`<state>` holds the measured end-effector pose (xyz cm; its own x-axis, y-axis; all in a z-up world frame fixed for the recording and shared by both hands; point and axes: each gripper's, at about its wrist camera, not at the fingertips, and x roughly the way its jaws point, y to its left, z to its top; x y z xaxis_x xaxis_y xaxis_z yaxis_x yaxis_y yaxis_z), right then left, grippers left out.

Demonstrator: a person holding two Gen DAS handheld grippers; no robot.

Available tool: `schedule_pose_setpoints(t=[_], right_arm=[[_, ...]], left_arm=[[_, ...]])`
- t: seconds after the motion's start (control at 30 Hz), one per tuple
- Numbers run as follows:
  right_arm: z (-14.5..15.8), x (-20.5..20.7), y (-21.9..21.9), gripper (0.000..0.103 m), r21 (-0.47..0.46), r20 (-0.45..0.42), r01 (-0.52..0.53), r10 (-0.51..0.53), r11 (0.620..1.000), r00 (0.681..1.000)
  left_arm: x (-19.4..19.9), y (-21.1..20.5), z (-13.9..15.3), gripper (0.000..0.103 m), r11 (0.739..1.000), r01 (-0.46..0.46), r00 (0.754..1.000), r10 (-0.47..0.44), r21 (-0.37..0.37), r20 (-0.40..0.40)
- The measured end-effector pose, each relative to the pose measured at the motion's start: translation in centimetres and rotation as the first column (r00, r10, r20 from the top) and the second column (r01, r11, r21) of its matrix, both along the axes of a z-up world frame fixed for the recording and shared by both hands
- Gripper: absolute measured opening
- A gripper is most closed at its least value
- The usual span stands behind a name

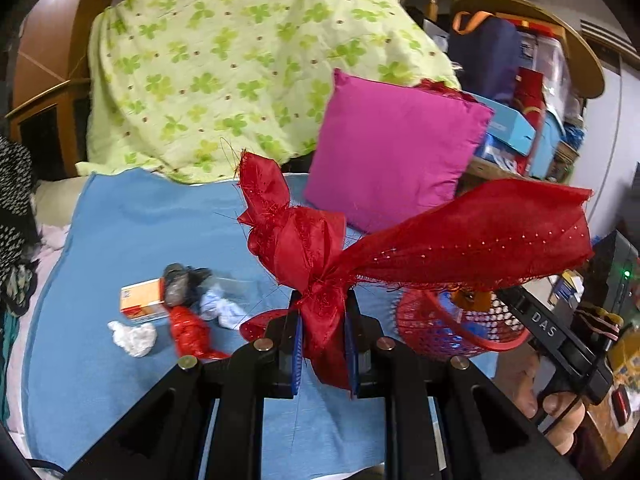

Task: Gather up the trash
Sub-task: 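Drop the orange bag into the red basket while the left tool drops the red ribbon there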

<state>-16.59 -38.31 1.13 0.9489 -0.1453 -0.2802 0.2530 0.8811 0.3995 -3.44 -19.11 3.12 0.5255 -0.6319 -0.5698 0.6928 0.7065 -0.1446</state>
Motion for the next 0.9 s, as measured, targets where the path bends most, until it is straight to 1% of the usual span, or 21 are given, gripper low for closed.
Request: schedule_pose_setpoints(t=[0.33, 0.5, 0.6, 0.73, 0.9], right_arm=[[0.3, -2.8, -3.3, 0.029, 0.044, 0.028, 0.085, -0.086, 0.995, 0.996], [0.1, -4.9, -5.5, 0.029, 0.09, 0.044, 0.14, -0.144, 0.986, 0.989], [0.0, -6.2, -6.8, 0.029, 0.106, 0.05, 0.18, -0.186, 0.978, 0.981], [-0.3, -7.8, -8.6, 0.029, 0.155, 0.059, 0.208, -0.219, 0.966, 0.974], [-0.6, -9.9, -10.4, 0.03, 0.185, 0.066, 0.263, -0.279, 0.947, 0.958]], left_arm=[[-2.1, -4.2, 0.6, 0.019, 0.995, 0.092, 0.996, -0.093, 0.027, 0.02], [-3.3, -6.3, 1.1, 0.019, 0.989, 0.149, 0.988, -0.149, 0.028, 0.03], [-4.1, -7.6, 1.2, 0.019, 0.982, 0.187, 0.982, -0.188, 0.03, 0.033], [-5.0, -9.7, 1.1, 0.02, 0.969, 0.246, 0.969, -0.246, 0.029, 0.017], [-5.9, -12.1, 0.7, 0.02, 0.952, 0.304, 0.953, -0.304, 0.025, -0.011]])
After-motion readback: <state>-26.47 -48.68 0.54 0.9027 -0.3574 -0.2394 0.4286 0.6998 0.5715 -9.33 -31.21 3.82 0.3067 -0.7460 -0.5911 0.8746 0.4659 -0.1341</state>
